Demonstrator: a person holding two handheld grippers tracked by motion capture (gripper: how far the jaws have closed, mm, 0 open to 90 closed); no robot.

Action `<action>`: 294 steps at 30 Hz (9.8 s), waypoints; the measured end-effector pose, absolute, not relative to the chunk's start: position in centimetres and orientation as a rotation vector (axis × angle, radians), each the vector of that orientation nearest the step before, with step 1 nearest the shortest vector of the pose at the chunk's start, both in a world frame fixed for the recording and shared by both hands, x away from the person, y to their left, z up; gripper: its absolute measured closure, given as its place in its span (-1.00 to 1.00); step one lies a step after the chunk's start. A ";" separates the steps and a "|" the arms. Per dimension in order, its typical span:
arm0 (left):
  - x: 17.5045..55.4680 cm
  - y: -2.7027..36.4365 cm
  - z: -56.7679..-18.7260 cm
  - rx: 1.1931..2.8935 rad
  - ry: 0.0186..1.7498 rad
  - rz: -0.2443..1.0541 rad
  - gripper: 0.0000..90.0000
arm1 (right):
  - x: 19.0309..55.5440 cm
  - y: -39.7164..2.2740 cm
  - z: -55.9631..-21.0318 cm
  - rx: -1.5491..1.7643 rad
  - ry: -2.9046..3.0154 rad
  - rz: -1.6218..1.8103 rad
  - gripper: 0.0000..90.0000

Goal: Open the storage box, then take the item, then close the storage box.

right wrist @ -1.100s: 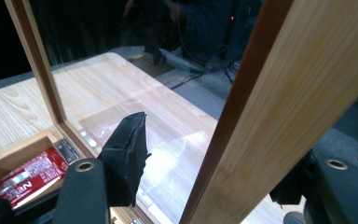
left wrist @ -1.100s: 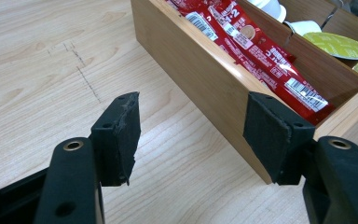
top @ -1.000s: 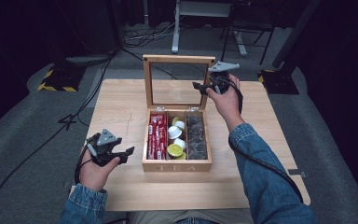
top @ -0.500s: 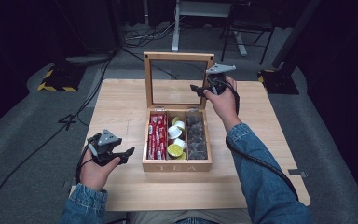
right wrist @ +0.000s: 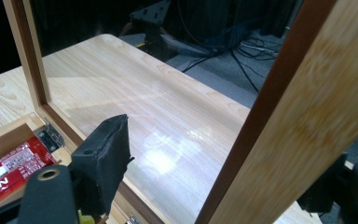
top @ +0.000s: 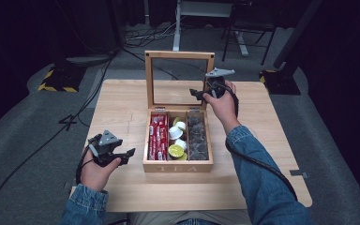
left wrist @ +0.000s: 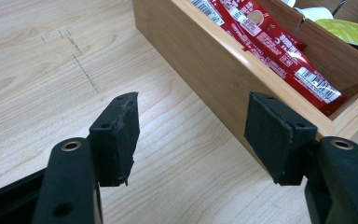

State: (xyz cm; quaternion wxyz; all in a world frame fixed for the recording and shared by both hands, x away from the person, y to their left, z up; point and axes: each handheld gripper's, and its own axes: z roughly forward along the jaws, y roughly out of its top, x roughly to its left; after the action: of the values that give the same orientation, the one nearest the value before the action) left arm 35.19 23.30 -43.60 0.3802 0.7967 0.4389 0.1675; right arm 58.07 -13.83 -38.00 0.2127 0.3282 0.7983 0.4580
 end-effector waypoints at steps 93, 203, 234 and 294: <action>35.0 23.7 -49.2 2.169 1.186 0.301 -0.28 | 48.2 -13.8 -42.6 0.793 2.644 1.046 0.08; 36.3 23.7 -50.4 2.169 1.074 0.407 -0.66 | 42.2 -30.4 -37.4 1.030 2.424 1.052 0.59; 36.3 23.6 -50.4 2.167 1.076 0.408 -0.66 | 43.5 -30.5 -39.4 1.079 2.425 1.003 0.15; 36.2 23.8 -50.4 2.163 1.089 0.415 -0.66 | 55.2 -20.2 -28.3 0.889 2.183 1.370 -0.33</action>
State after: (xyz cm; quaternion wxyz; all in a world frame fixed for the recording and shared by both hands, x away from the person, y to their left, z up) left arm 36.21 23.83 -50.37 0.3355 0.8293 0.4176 0.1593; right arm 55.23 -20.20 -28.30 0.2061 0.3190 0.7836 0.4917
